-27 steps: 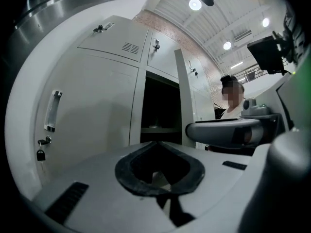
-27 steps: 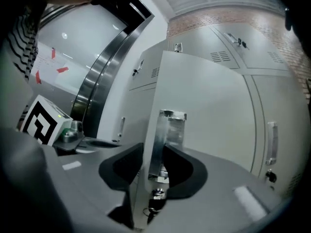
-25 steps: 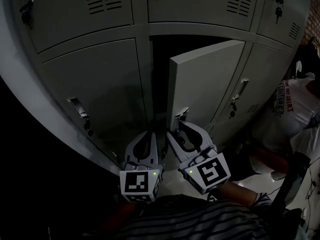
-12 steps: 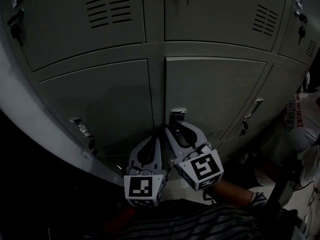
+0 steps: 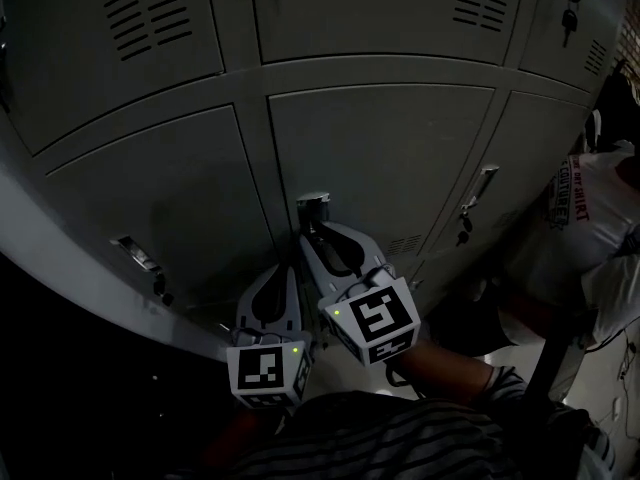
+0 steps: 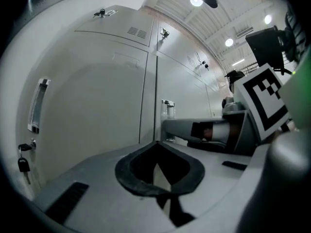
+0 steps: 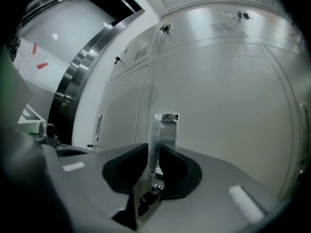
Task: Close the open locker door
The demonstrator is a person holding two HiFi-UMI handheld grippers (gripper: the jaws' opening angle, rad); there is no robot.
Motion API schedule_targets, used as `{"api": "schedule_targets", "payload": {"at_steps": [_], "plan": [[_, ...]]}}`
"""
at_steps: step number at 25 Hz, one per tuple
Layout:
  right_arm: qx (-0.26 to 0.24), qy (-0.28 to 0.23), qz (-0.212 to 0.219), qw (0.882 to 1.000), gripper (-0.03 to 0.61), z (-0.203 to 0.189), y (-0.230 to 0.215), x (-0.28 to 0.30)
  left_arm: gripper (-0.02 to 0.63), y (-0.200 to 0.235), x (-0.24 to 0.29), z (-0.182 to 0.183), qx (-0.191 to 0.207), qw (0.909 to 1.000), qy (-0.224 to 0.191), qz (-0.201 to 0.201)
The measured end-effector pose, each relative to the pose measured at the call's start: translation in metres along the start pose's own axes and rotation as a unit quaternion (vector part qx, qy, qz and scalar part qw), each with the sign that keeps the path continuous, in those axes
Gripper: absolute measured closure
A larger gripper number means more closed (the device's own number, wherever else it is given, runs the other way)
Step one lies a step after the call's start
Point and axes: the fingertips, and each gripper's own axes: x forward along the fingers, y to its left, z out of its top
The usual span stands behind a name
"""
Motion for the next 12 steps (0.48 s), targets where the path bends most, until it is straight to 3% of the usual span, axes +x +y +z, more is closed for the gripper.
{"api": "schedule_targets", "payload": {"at_steps": [5,12], "plan": [[0.012,0.002,-0.009,1.0,0.506,0.0,0.002,-0.05,0.609,-0.03,-0.025,0.001,0.002,1.0,0.003,0.001],[0.025,-0.009,-0.005,1.0,0.523,0.007,0.015,-0.165,0.609,-0.113,-0.096,0.001,0.004,1.0,0.002,0.006]]}}
